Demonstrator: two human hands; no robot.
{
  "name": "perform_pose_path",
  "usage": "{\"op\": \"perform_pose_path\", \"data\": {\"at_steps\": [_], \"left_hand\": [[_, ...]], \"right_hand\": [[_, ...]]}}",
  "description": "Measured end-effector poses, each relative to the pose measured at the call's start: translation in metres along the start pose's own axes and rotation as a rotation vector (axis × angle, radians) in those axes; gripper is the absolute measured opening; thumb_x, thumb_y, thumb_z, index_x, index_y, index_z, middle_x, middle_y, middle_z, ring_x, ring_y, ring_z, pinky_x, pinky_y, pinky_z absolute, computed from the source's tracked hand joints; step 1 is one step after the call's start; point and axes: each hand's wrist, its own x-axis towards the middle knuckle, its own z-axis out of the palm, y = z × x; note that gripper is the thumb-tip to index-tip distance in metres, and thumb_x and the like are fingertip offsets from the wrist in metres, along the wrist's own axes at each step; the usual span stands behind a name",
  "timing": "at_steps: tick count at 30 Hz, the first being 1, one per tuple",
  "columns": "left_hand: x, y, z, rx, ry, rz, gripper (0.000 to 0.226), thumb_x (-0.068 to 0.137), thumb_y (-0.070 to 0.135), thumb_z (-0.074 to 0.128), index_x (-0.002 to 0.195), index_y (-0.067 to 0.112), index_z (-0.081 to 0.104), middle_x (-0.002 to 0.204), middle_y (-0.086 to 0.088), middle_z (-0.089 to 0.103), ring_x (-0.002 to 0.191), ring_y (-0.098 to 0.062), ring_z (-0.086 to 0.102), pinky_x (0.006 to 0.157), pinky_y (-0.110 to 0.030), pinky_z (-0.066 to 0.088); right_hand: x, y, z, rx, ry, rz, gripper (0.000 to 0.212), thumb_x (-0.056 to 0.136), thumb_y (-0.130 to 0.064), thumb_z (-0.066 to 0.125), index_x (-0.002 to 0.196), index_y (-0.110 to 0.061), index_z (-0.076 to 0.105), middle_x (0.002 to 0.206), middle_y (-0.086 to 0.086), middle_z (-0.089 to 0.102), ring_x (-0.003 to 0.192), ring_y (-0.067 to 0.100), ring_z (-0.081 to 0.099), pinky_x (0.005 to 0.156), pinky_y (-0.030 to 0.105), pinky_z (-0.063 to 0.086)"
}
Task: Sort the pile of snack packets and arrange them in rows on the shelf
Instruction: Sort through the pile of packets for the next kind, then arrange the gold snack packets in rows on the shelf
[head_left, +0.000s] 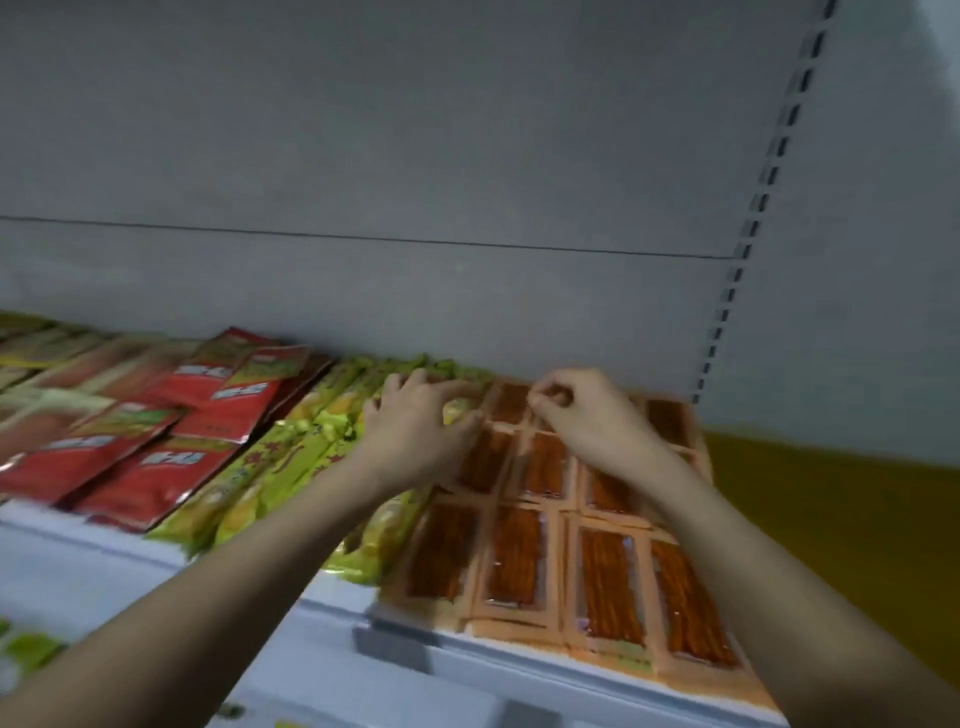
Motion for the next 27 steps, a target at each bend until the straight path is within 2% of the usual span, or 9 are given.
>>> {"op": "perform_pose_path", "data": {"at_steps": [5,8,11,14,17,19,21,23,27], "left_hand": [[-0.038,-0.109,-0.064,0.083,0.119,-0.216,0.038,0.097,0.054,0.050,0.130,0.040,0.061,0.141,-0.001,0.053,0.135,-0.030,0.039,0.105,-0.049,0.033],[-0.080,-0.184,-0.110,0.082,0.200,-0.317,0.035,0.095,0.055,0.051,0.124,0.040,0.066,0.135,0.000,0.060,0.131,-0.029,0.046,0.101,-0.049,0.038],[-0.130,-0.270,-0.156,0.077,0.263,-0.386,0.042,0.089,0.065,0.047,0.113,0.040,0.070,0.122,0.003,0.068,0.121,-0.027,0.057,0.096,-0.045,0.047],[-0.186,-0.362,-0.198,0.104,0.288,-0.469,0.044,0.089,0.069,0.044,0.111,0.040,0.070,0.114,0.005,0.069,0.107,-0.022,0.063,0.091,-0.045,0.051],[-0.238,-0.457,-0.243,0.106,0.325,-0.578,0.044,0.093,0.067,0.046,0.117,0.038,0.068,0.115,0.009,0.070,0.104,-0.018,0.064,0.091,-0.044,0.052],[-0.269,-0.509,-0.269,0.051,0.327,-0.652,0.049,0.090,0.071,0.045,0.116,0.037,0.068,0.117,0.008,0.069,0.105,-0.018,0.064,0.093,-0.046,0.052],[-0.294,-0.553,-0.291,0.037,0.323,-0.689,0.050,0.086,0.075,0.042,0.111,0.040,0.068,0.117,0.008,0.070,0.107,-0.019,0.064,0.093,-0.047,0.052],[-0.308,-0.593,-0.312,0.081,0.330,-0.718,0.045,0.089,0.073,0.042,0.110,0.042,0.067,0.116,0.008,0.070,0.107,-0.020,0.063,0.091,-0.045,0.052],[-0.313,-0.662,-0.352,0.203,0.373,-0.777,0.044,0.094,0.067,0.044,0.115,0.037,0.069,0.118,0.002,0.067,0.114,-0.025,0.059,0.094,-0.047,0.045]], "right_hand": [[0.017,-0.107,0.083,-0.055,-0.297,-0.245,0.019,0.095,-0.031,0.061,0.080,-0.023,0.071,0.078,-0.003,0.068,0.074,0.011,0.058,0.063,0.025,0.036],[0.016,-0.186,0.137,-0.084,-0.413,-0.337,0.029,0.096,-0.036,0.058,0.076,-0.018,0.068,0.082,0.004,0.072,0.074,0.018,0.063,0.063,0.030,0.042],[0.009,-0.274,0.202,-0.116,-0.461,-0.461,0.037,0.095,-0.041,0.058,0.078,-0.011,0.068,0.074,0.008,0.069,0.073,0.024,0.063,0.065,0.039,0.047],[-0.003,-0.368,0.281,-0.100,-0.528,-0.556,0.043,0.095,-0.041,0.056,0.070,-0.007,0.061,0.065,0.011,0.059,0.062,0.026,0.055,0.058,0.039,0.039],[-0.019,-0.466,0.366,-0.062,-0.593,-0.607,0.046,0.097,-0.040,0.055,0.079,0.002,0.064,0.074,0.019,0.064,0.069,0.030,0.060,0.060,0.040,0.043],[-0.033,-0.524,0.411,-0.081,-0.641,-0.650,0.047,0.097,-0.044,0.055,0.084,0.000,0.066,0.081,0.020,0.068,0.076,0.032,0.063,0.059,0.037,0.041],[-0.041,-0.573,0.448,-0.104,-0.678,-0.688,0.049,0.096,-0.048,0.054,0.081,-0.003,0.064,0.077,0.017,0.066,0.075,0.030,0.063,0.059,0.034,0.038],[-0.039,-0.616,0.478,-0.114,-0.692,-0.726,0.048,0.097,-0.048,0.053,0.077,-0.005,0.063,0.072,0.014,0.064,0.072,0.028,0.062,0.058,0.034,0.038],[-0.019,-0.685,0.530,-0.085,-0.637,-0.794,0.045,0.098,-0.043,0.053,0.083,-0.004,0.068,0.074,0.014,0.069,0.071,0.028,0.064,0.055,0.032,0.041]]}}
